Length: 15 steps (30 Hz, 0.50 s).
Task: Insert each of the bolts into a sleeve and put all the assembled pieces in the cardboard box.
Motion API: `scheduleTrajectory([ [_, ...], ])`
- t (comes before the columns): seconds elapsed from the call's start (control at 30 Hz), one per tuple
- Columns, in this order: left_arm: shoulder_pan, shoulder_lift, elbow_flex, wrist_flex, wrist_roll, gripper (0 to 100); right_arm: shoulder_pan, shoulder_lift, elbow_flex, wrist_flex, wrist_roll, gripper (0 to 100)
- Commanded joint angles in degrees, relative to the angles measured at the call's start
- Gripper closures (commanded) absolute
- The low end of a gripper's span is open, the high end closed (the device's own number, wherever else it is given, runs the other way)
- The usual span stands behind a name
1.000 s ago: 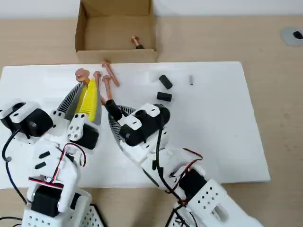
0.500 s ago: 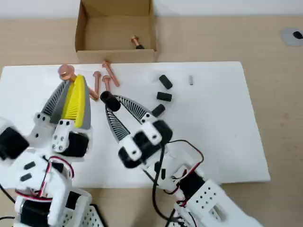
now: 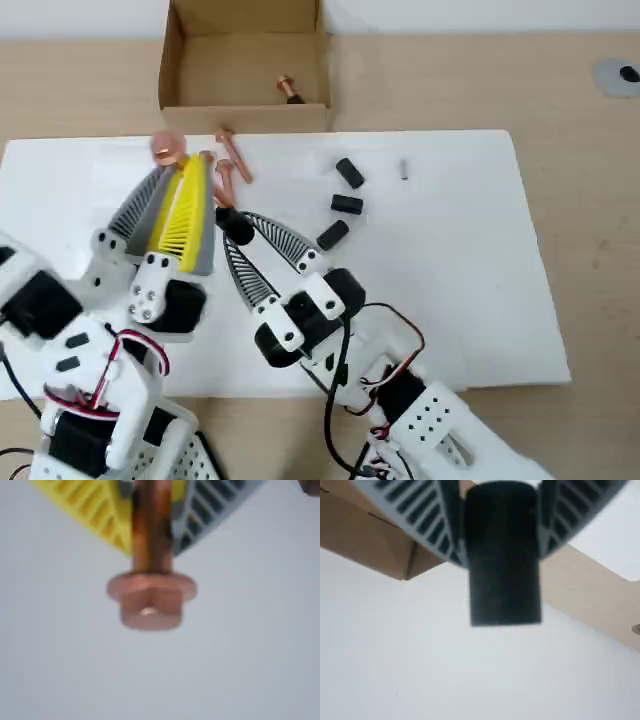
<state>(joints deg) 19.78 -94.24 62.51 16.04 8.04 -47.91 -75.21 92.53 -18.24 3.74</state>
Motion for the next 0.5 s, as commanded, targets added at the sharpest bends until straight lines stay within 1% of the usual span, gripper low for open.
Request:
scheduleTrajectory([
  [0.0,1.0,2.2,-0.3,0.0,-0.6,100,0.3,-1.5,-0.4,-2.2,-0.7,98.9],
  [0.1,0.4,3.6,-0.2,0.0,-0.8,100,1.8,-1.5,-0.2,-6.1,-0.7,98.9],
  [0.17,-2.0,4.0,-0.2,-0.2,-0.7,100,2.7,-1.5,-0.2,-7.7,-0.7,98.9],
  [0.33,-5.9,4.4,-0.2,-0.4,-0.7,100,2.9,-1.5,0.1,-7.8,-0.8,98.9],
  [0.47,-6.0,5.0,-0.2,-0.4,-0.7,100,2.8,-1.5,0.1,-7.8,-0.8,98.9],
])
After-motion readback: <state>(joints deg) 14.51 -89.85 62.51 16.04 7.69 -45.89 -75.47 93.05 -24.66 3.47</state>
